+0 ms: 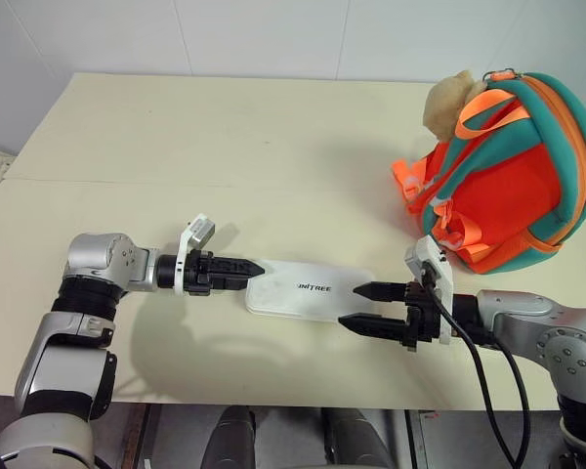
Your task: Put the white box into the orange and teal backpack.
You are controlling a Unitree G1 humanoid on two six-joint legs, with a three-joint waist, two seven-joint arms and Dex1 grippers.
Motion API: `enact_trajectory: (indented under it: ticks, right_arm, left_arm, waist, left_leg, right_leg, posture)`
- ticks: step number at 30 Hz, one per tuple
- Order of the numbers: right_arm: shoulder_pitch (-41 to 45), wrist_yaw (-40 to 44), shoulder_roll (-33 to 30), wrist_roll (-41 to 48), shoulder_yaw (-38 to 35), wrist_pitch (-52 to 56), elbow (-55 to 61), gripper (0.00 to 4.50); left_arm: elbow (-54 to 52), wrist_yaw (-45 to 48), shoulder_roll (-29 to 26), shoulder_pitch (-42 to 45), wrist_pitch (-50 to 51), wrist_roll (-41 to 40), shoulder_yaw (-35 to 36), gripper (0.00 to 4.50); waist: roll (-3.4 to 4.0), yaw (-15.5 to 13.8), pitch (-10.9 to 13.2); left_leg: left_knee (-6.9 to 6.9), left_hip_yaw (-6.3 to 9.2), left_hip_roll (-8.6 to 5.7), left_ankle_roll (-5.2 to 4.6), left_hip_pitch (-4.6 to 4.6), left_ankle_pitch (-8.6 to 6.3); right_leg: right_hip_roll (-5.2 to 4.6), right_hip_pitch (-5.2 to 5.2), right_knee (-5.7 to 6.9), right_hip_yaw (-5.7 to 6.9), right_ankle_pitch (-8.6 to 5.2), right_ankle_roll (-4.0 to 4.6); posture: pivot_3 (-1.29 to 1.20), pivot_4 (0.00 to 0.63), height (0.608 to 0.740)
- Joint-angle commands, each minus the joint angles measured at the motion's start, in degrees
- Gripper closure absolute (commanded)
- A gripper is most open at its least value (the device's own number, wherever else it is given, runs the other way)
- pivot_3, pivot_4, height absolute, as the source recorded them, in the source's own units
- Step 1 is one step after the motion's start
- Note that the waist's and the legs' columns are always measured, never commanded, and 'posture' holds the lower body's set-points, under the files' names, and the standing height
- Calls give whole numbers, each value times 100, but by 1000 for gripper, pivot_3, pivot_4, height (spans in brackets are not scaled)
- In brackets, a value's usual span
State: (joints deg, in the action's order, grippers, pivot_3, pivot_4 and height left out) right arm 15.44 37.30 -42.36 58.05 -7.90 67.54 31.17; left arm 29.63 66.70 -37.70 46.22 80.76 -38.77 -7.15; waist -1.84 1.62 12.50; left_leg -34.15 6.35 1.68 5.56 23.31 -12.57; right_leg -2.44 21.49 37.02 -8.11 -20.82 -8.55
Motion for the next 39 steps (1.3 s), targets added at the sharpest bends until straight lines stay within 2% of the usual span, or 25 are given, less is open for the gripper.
enact_trajectory:
  ticks: [1,6,12,23,39]
  right_arm:
    - [79,96,-256,181,-272,36,-27,0]
    - [224,107,-721,293,-639,217,-411,0]
    - [174,13,-961,35,-328,476,-856,0]
    - [793,-253,-215,218,-110,1038,-1251,0]
    - [822,-266,-63,183,-59,1346,-1076,0]
  left_arm:
    - [-114,-124,-20,-268,58,64,13,24]
    - [-339,-242,-34,-431,143,20,237,24]
    - [-501,-385,56,-573,178,4,370,24]
    - [-891,-626,203,-736,456,-187,566,24]
    - [-958,-836,356,-713,562,-300,688,24]
  waist:
    - [0,2,0]
    - [0,8,0]
    - [0,22,-1]
    - [1,14,-1]
    - [1,12,-1]
  left_leg:
    - [0,0,0,0,0,0]
    - [0,-1,0,0,0,0]
    - [4,-1,2,-1,-2,-1]
    - [3,-1,2,-1,0,-1]
    - [4,-1,1,0,0,-1]
  right_leg:
    - [0,0,0,0,0,0]
    - [-1,0,0,-1,0,0]
    - [0,1,-2,-1,-1,2]
    - [0,1,-3,-1,-1,1]
    - [-1,2,-7,-1,-1,1]
  posture:
    - [0,150,740]
    - [0,150,740]
    - [0,150,740]
    - [0,150,740]
    - [0,150,740]
